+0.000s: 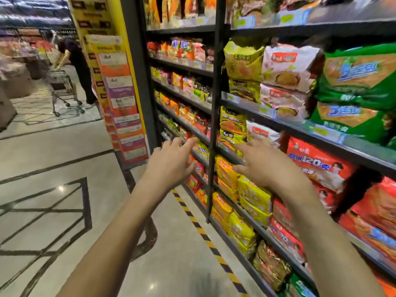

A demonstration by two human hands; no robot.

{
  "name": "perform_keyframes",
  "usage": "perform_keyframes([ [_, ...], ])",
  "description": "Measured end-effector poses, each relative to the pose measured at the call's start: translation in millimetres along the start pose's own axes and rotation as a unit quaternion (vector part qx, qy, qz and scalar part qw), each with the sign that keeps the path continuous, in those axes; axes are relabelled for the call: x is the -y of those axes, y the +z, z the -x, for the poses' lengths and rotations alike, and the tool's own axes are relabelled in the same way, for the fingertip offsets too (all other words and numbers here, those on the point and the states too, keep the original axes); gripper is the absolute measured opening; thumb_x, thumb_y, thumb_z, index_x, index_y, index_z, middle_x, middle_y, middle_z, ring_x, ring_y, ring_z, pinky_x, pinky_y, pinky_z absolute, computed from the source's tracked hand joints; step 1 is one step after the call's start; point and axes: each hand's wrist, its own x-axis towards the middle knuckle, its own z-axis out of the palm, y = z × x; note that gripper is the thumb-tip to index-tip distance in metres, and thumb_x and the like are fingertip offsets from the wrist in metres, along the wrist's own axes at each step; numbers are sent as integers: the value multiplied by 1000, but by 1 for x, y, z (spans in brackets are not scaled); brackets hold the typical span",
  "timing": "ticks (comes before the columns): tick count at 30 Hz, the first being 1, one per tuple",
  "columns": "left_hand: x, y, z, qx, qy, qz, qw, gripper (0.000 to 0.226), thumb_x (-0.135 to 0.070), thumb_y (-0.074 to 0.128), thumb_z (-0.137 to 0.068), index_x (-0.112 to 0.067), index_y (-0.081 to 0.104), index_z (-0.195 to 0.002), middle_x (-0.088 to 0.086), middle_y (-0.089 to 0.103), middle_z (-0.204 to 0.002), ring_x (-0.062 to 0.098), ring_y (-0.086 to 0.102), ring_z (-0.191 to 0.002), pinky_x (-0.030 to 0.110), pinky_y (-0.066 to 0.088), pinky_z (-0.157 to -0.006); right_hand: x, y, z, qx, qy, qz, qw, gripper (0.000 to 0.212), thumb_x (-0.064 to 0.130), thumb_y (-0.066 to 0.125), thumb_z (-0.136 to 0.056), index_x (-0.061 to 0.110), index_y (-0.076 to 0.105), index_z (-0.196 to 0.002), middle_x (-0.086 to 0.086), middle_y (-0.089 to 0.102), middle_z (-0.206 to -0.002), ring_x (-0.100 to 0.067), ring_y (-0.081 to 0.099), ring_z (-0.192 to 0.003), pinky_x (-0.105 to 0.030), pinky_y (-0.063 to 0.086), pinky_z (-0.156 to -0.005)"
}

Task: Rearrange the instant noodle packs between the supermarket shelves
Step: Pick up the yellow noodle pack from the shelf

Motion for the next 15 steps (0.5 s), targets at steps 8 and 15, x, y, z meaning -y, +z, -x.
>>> perform_keyframes([
  [8,42,29,-156,-13,9,-25,1000,55,-47,46,-101,-26,35,-151,7,53,-140,31,50,-129,47,49,-97,-24,-12,-142,-2,29,14,999,63,52,52,-96,28,34,-151,-5,42,-149,-29,38,-137,-46,41,-103],
  [15,82,51,-264,-72,66,-3,995,53,-49,44,-102,-28,35,-149,4,57,-135,27,55,-123,43,52,-90,-31,-3,-223,-27,80,5,996,64,53,47,-98,31,25,-155,-2,33,-157,-27,33,-142,-42,39,-107],
])
